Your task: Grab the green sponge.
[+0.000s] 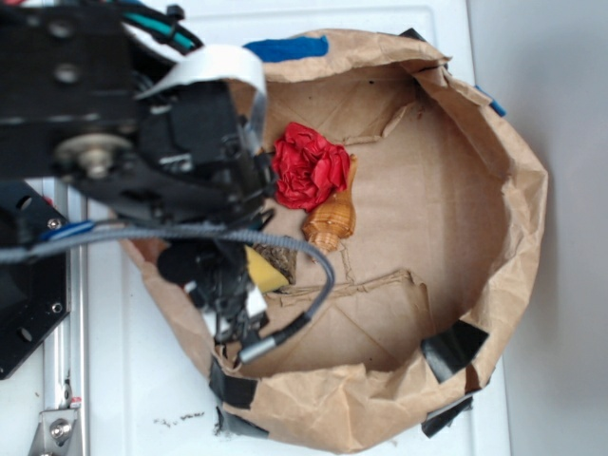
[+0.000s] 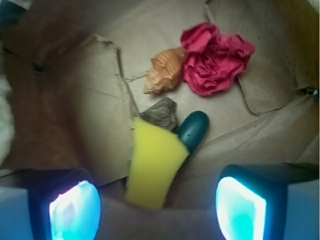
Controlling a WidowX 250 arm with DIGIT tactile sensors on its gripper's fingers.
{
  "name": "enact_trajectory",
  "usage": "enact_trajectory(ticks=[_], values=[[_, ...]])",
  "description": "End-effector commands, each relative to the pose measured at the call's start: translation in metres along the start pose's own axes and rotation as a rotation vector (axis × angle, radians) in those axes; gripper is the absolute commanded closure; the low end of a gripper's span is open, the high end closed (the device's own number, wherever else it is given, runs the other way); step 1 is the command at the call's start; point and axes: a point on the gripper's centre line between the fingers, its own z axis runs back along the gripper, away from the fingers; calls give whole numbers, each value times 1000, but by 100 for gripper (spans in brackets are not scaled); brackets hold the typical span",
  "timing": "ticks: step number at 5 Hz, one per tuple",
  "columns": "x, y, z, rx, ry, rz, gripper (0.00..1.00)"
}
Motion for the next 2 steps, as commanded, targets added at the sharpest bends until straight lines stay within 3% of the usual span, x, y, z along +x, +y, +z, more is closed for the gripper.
enact_trajectory(ticks=[1,2], values=[[49,-7,-16,20,-6,58,0],[60,-12,-19,21,-13,81,0]])
